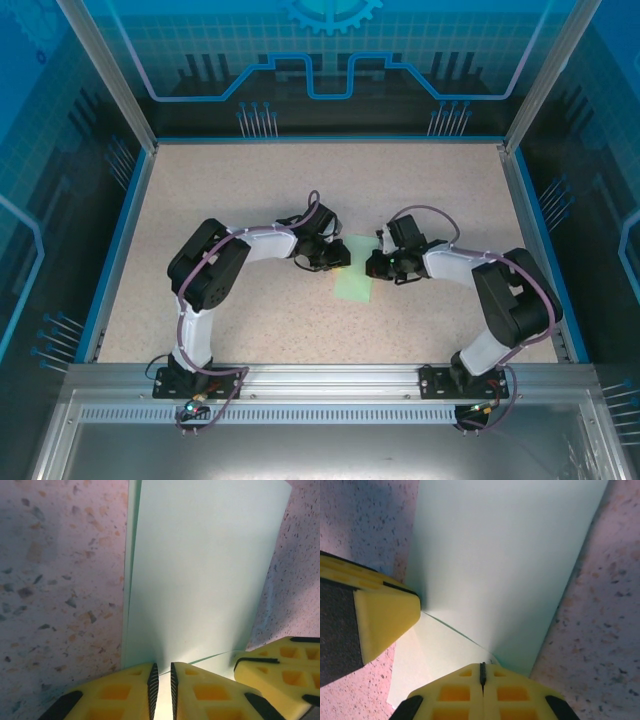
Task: Fold a paper plane with a square sheet of paper (pick it up from the middle)
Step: Fold the triangle a second time at the center of the table.
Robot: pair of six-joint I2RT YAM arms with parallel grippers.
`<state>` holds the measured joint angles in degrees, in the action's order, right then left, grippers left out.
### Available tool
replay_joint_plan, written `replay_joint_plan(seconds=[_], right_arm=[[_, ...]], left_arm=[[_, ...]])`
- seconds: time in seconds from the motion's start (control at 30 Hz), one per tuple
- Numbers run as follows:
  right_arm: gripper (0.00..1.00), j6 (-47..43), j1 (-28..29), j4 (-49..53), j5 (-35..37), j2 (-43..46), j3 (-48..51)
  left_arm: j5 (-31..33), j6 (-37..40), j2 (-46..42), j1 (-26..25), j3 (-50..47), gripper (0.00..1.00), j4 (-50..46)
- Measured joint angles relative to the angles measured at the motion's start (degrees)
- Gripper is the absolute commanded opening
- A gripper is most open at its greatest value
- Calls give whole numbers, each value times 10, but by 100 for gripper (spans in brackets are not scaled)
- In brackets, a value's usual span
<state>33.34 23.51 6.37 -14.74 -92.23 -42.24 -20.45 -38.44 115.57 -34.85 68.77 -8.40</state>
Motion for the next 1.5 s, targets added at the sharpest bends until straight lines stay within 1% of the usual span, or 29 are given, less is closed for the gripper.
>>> replay_joint_plan(seconds=[0.23,0.5,0.9,1.07,1.17,1.27,1.4,1.5], right_arm=[[4,-5,-1,-4,3,-22,-5],[4,-20,-2,1,11,-20,-5],[7,-32,-11,38,49,8,2],[7,-43,-9,69,67,49,2],[9,-49,5,90,86,90,1],[10,-56,37,106,102,118,-3],[12,-60,94,108,120,124,-7],[14,-59,116,108,127,120,-7]], left_arm=[[0,1,0,0,0,20,0],[0,9,0,0,0,20,0],[-1,11,0,0,2,21,-2],[-4,11,4,0,10,22,-9],[-5,11,6,0,14,23,-13],[-9,11,7,0,19,24,-17],[-10,11,8,0,23,25,-20],[-10,11,8,1,28,26,-26]])
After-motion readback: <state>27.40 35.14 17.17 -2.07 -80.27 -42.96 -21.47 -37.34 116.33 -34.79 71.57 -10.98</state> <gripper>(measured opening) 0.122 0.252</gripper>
